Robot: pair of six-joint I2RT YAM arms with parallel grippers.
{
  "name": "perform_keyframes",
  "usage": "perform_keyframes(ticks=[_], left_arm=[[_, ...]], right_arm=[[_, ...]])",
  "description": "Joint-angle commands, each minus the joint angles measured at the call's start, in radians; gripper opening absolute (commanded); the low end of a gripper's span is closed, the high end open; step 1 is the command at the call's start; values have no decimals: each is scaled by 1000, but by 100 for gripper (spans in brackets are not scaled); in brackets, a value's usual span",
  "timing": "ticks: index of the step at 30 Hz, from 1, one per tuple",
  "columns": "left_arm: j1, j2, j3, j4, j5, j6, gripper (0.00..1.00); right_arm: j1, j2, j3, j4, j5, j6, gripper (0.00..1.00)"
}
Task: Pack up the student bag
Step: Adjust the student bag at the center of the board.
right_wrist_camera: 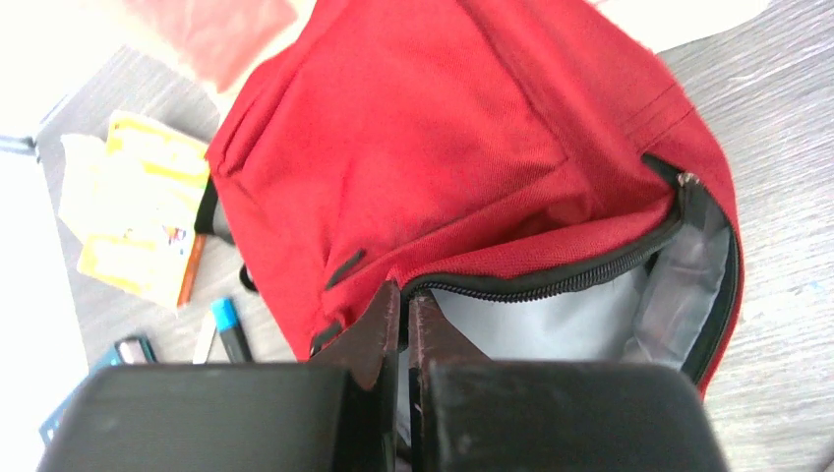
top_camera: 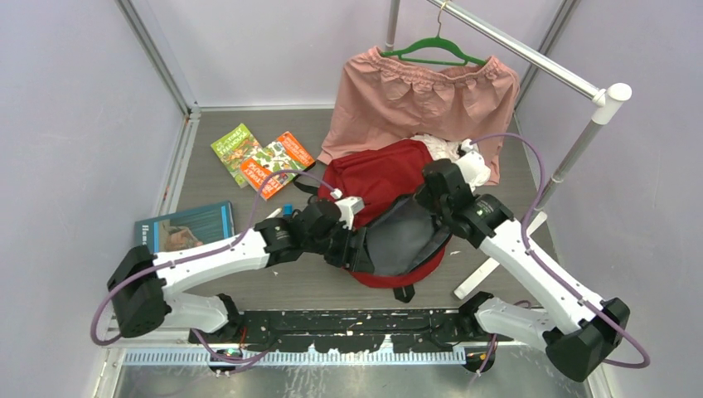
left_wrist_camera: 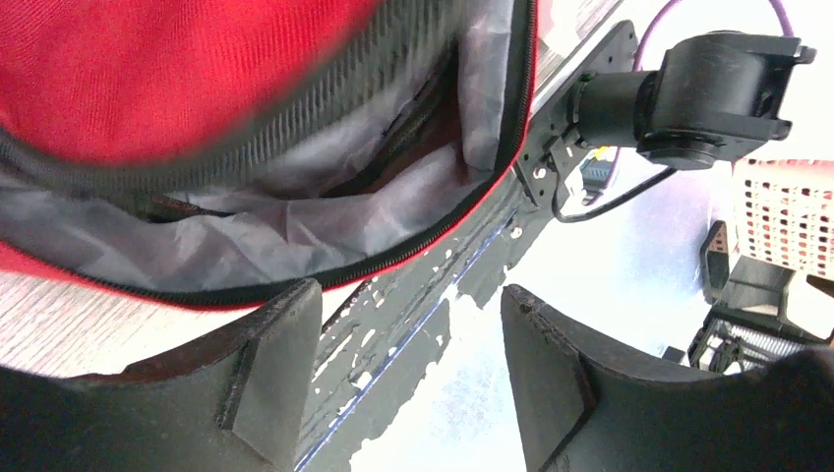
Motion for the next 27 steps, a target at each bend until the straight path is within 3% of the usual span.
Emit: perform_keyframes(ticks=[1, 9, 12, 15, 18, 22, 27], left_arm=[[-2, -108, -27, 12, -77, -14, 67], [-2, -277, 17, -154, -426, 139, 78], [-3, -320, -22, -47, -419, 270, 79], [-2, -264, 12, -6, -361, 347, 80], [-17, -145, 106, -41, -306, 368, 76], [-53, -70, 95, 141, -308, 367, 80], [-56, 52, 167, 138, -267, 382, 80]], right_arm=[[-97, 62, 37, 150, -50, -68, 1], [-112, 115, 72, 147, -92, -105, 1], [-114, 105, 71, 141, -99, -110, 1], [-114, 99, 75, 135, -101, -109, 1], [-115, 97, 77, 129, -104, -104, 1], [-115, 83, 83, 113, -99, -106, 1], [-116, 76, 76, 94, -107, -103, 1]])
